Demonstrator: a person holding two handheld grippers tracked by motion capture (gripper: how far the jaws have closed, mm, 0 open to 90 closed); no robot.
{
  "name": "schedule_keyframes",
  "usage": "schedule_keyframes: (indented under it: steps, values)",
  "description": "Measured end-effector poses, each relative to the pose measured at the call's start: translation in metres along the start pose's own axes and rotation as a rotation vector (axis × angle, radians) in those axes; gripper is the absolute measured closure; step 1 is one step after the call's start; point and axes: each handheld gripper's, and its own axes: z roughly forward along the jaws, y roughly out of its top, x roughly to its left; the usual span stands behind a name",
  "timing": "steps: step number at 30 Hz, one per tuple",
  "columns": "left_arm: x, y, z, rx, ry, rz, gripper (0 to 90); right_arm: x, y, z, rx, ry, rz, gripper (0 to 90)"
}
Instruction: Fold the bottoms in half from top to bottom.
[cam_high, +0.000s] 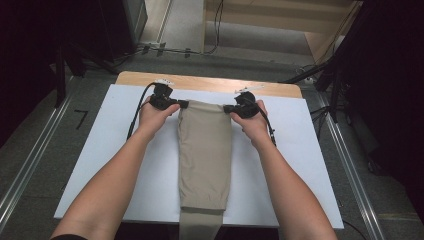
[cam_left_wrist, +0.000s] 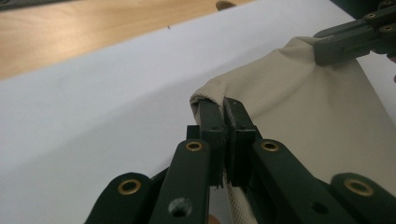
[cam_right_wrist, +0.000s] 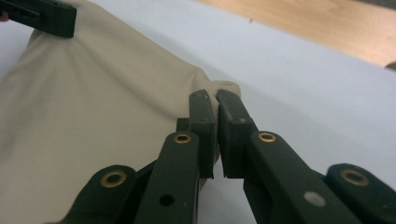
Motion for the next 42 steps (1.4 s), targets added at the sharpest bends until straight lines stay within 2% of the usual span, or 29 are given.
schedule_keyframes:
  steps: [9,12,14,15,16,17,18,20,22,24,25,27,32,36,40,42]
  values:
    - [0.014,0.034,-0.001,-0.017,0.026,-0.002,88.9,-0.014,0.043,-0.003,-0.030,0.008,-0.009,84.1]
    - [0.019,0.044,-0.001,-0.016,0.037,-0.035,88.8,-0.019,0.052,-0.001,-0.039,0.016,0.010,84.1]
    - [0.023,0.049,-0.002,-0.061,0.026,-0.099,87.8,-0.024,0.054,0.002,-0.056,0.013,0.033,81.4]
    - [0.025,0.050,-0.003,-0.084,0.029,-0.128,84.3,-0.026,0.055,0.003,-0.062,-0.005,0.056,73.9]
    - [0.026,0.052,-0.004,-0.101,0.066,-0.129,73.0,-0.029,0.057,0.004,-0.069,-0.028,0.080,60.5]
    - [0.027,0.052,-0.006,-0.110,0.094,-0.133,63.0,-0.032,0.059,0.003,-0.073,-0.011,0.099,48.3]
    - [0.028,0.053,-0.008,-0.119,0.092,-0.145,58.5,-0.035,0.060,0.002,-0.067,0.003,0.114,40.4]
    - [0.028,0.052,-0.013,-0.119,0.084,-0.157,41.0,-0.037,0.061,-0.004,-0.076,0.002,0.125,31.0]
    - [0.024,0.047,-0.018,-0.138,0.051,-0.140,34.4,-0.037,0.059,-0.012,-0.088,0.009,0.143,23.0]
    - [0.020,0.041,-0.023,-0.147,0.029,-0.127,28.5,-0.035,0.054,-0.019,-0.100,0.017,0.139,20.6]
    - [0.018,0.036,-0.026,-0.157,0.004,-0.126,26.6,-0.032,0.051,-0.023,-0.107,0.025,0.137,19.4]
    - [0.013,0.027,-0.031,-0.177,-0.024,-0.126,26.2,-0.027,0.041,-0.028,-0.117,0.042,0.124,16.9]
    - [-0.005,0.008,-0.039,-0.167,-0.077,-0.096,19.3,-0.003,0.017,-0.039,-0.115,0.060,0.060,12.9]
    - [-0.026,-0.006,-0.048,-0.180,-0.091,-0.048,12.9,0.015,0.000,-0.051,-0.141,0.101,0.045,12.4]
    - [-0.045,-0.023,-0.055,-0.159,-0.107,-0.006,7.0,0.030,-0.019,-0.060,-0.157,0.144,0.028,6.4]
    - [-0.053,-0.033,-0.060,-0.155,-0.121,0.007,4.6,0.037,-0.029,-0.062,-0.155,0.161,0.022,0.2]
